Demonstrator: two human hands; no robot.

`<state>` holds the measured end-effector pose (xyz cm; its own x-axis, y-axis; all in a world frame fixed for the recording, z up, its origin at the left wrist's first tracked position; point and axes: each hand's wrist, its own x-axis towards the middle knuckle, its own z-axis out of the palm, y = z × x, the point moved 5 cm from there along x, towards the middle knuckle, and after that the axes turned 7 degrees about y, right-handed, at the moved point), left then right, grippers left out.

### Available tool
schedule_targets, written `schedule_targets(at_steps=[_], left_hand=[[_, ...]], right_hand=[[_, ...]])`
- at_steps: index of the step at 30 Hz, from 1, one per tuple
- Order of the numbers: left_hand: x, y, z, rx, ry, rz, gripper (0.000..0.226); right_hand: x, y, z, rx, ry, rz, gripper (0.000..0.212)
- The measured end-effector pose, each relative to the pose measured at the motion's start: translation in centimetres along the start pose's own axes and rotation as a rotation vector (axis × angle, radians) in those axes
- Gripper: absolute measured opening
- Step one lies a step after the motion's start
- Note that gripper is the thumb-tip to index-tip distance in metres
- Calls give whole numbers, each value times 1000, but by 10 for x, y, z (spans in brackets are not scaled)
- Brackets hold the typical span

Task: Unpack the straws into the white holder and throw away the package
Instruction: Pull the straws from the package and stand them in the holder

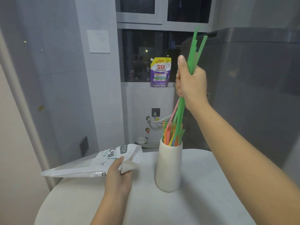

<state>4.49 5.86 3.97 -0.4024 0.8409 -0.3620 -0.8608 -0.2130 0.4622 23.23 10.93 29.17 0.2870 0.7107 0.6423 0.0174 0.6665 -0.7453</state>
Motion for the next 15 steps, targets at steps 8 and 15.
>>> schedule_targets(at_steps=[8,15], left_hand=[[-3,0,3,-39,6,-23,26],[-1,-4,4,0,-22,-9,23]], right_hand=[[-9,21,12,-35,-102,30,42],[-7,10,7,80,-90,21,43]])
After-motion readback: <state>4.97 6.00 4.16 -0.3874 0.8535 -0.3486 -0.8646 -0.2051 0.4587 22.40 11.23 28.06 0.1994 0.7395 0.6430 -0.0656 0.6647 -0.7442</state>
